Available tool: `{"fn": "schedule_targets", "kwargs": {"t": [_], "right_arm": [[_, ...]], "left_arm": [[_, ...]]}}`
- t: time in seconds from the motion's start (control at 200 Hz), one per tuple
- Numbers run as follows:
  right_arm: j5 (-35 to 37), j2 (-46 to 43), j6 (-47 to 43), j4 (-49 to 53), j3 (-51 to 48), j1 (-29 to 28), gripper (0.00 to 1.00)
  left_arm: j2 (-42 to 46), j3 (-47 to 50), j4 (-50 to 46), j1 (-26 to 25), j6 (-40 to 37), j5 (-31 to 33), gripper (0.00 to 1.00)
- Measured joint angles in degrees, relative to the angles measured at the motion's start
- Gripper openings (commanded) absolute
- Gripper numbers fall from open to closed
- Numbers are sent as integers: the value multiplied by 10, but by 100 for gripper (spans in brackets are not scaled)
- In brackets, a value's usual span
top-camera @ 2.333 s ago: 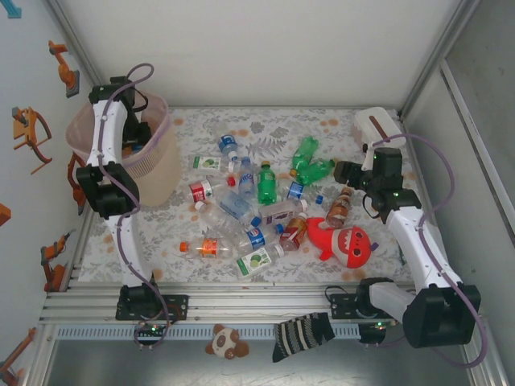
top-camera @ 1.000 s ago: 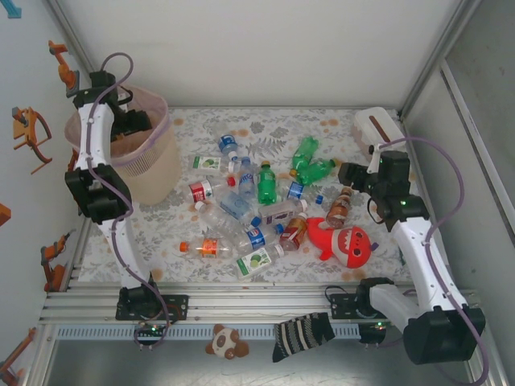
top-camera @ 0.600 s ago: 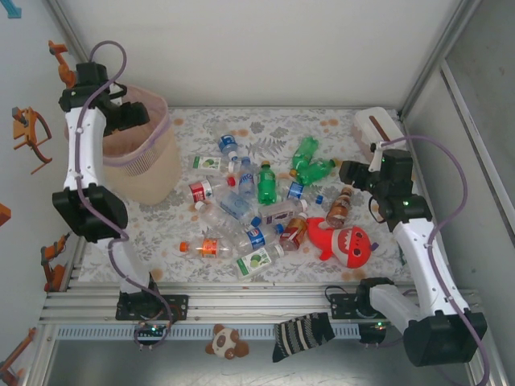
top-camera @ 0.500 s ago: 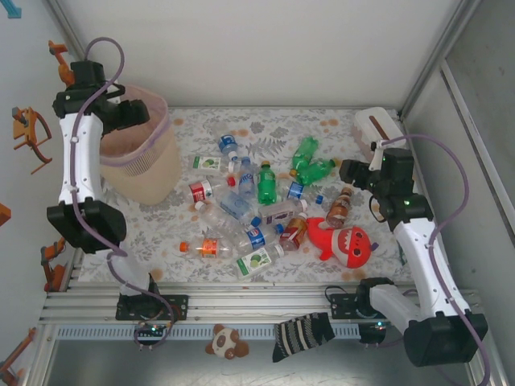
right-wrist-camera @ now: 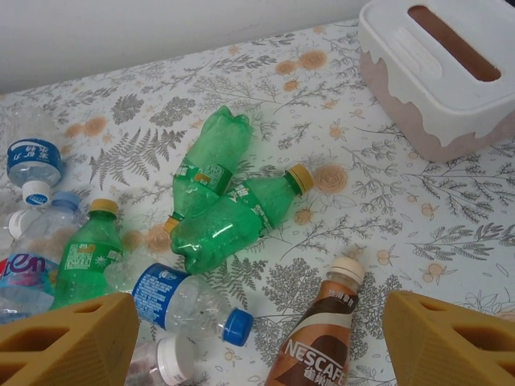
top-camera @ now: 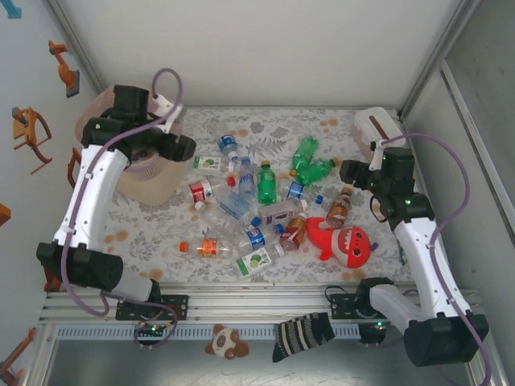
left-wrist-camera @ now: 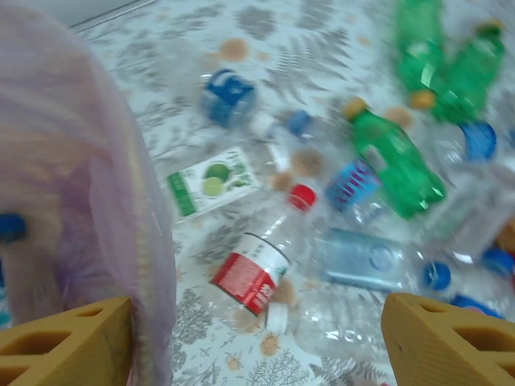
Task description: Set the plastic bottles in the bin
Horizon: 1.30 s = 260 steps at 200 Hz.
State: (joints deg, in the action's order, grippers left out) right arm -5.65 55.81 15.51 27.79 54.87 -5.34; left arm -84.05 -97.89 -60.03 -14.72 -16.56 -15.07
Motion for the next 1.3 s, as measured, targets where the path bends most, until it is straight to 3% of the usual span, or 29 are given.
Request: {"fn": "schedule_targets", "kwargs": {"t": [0.175, 0.456, 0.706, 0.826, 1.041, 1.302], "right_arm": [[4, 0, -5, 0, 3, 0, 79], [6, 3, -9, 1, 3, 0, 79], [6, 13, -9, 0, 3, 0, 79], [6, 12, -9, 1, 4, 0, 79], [6, 6, -9, 2, 4, 0, 79], [6, 0, -9, 3, 4, 0, 78]], "left_arm": [[49, 88, 10, -48, -111, -60, 80], [130, 220, 44, -94, -220, -78, 81], [156, 231, 118, -87, -224, -13, 67], [140, 210, 133, -63, -214, 17, 63], [102, 179, 148, -33, -184, 43, 46], [57, 149, 170, 3, -163, 92, 39]]}}
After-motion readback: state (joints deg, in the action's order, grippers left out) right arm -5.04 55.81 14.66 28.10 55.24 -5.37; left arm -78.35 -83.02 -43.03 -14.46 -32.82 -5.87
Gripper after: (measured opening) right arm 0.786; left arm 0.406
